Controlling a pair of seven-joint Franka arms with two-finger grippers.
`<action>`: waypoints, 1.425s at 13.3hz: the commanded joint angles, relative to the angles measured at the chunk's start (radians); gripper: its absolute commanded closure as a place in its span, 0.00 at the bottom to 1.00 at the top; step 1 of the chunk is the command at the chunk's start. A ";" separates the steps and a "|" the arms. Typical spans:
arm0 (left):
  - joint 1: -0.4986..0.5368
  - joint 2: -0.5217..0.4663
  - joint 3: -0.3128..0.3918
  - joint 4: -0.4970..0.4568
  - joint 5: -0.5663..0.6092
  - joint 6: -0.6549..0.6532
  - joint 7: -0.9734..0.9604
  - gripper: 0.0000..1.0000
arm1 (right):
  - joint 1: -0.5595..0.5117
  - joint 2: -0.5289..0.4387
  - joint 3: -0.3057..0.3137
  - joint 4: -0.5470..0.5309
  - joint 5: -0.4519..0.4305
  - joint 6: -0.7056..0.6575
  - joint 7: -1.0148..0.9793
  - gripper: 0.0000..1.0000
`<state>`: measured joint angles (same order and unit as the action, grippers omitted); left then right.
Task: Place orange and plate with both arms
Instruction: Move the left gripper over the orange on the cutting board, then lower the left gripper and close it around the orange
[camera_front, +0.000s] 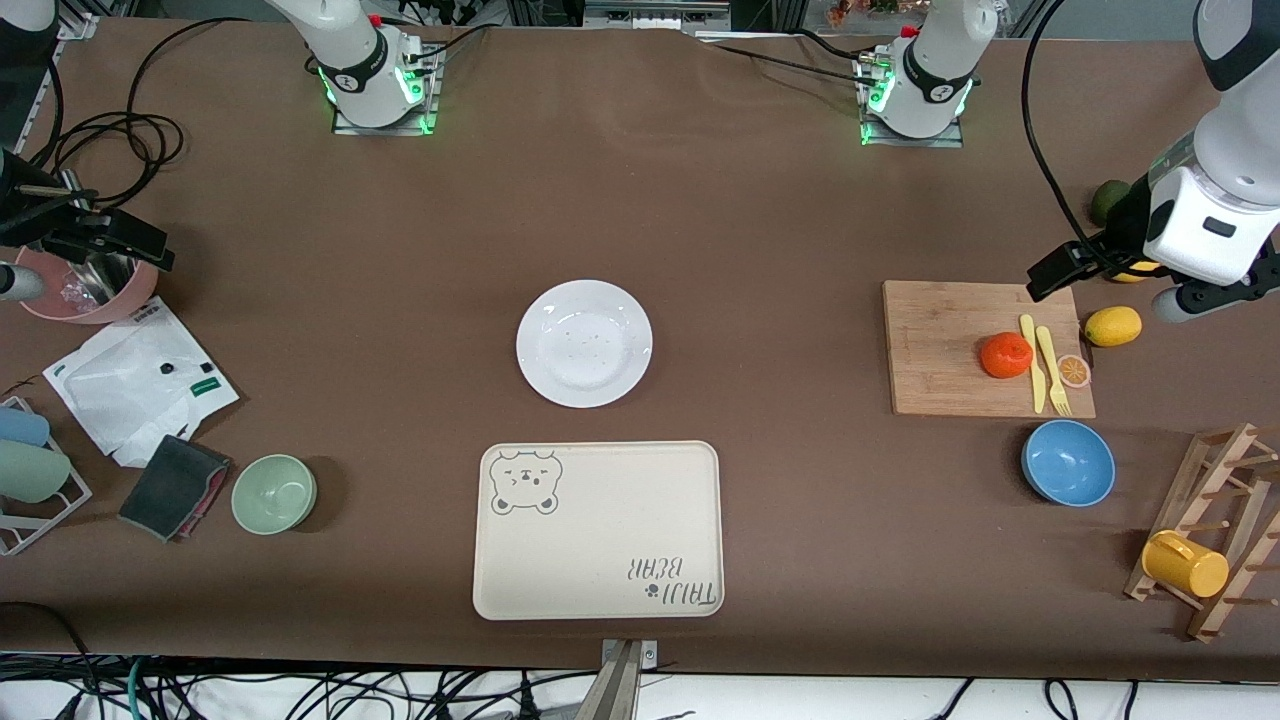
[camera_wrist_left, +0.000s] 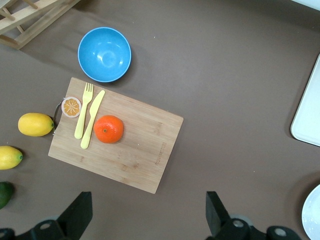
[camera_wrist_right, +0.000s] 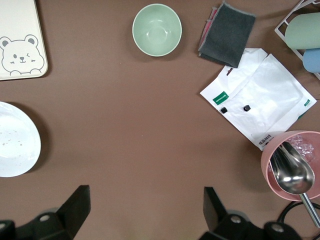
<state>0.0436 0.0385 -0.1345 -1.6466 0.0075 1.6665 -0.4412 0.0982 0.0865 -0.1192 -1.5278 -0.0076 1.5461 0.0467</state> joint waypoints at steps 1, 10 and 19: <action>0.001 -0.005 0.000 -0.002 0.016 0.013 -0.008 0.00 | -0.003 -0.004 0.006 -0.002 0.005 0.005 0.010 0.00; 0.021 0.014 0.000 0.017 0.017 0.018 -0.007 0.00 | -0.003 -0.004 0.004 -0.002 0.005 0.005 0.009 0.00; 0.010 0.052 -0.008 0.033 0.031 0.013 -0.005 0.00 | -0.003 -0.004 0.004 -0.002 0.005 0.003 0.007 0.00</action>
<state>0.0599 0.0578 -0.1346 -1.6439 0.0075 1.6848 -0.4438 0.0982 0.0865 -0.1191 -1.5279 -0.0076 1.5461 0.0467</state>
